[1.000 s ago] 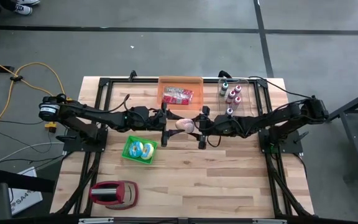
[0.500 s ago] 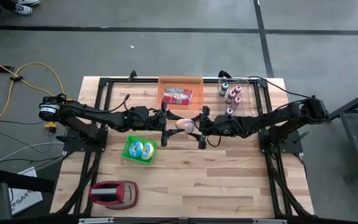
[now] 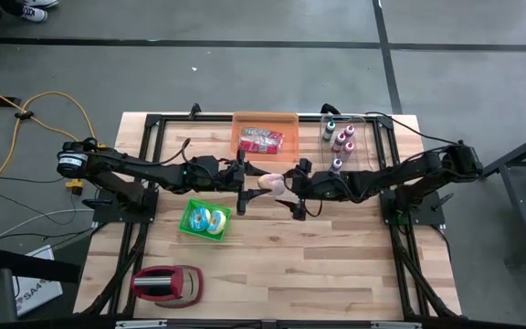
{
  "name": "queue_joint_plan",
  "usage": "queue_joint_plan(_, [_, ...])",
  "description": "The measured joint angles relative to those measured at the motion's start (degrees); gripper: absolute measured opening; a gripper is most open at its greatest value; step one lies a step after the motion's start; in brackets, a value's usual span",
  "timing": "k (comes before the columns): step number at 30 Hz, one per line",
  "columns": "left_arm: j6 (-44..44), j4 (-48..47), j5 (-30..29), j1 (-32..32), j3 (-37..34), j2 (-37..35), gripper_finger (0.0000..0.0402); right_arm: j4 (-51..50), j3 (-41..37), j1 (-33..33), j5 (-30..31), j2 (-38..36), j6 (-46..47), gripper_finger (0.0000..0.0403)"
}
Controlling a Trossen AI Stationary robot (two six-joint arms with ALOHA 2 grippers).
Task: Pick & Place Food Item
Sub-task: Put the brown donut into the green bin
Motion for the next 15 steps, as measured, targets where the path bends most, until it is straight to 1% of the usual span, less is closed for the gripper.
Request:
queue_joint_plan(4, [-0.1, 0.0, 0.0, 0.0, 0.0, 0.0, 0.0208, -5.8, 0.0, 0.1, -0.3, 0.0, 4.4, 0.0359])
queue_joint_plan(10, [-0.2, -0.1, 0.0, 0.0, 0.0, 0.0, 0.0208, -12.1, -0.1, 0.2, -0.3, 0.0, 11.3, 0.0356])
queue_joint_plan(13, [-1.0, -0.3, 0.0, 0.0, 0.0, 0.0, 0.0208, -12.3, -0.1, 0.2, -0.1, 0.0, 11.4, 0.0354])
queue_joint_plan(15, [-1.3, -0.8, 0.0, 0.0, 0.0, 0.0, 0.0208, -12.2, -0.1, 0.2, 1.2, 0.0, 11.1, 0.0353])
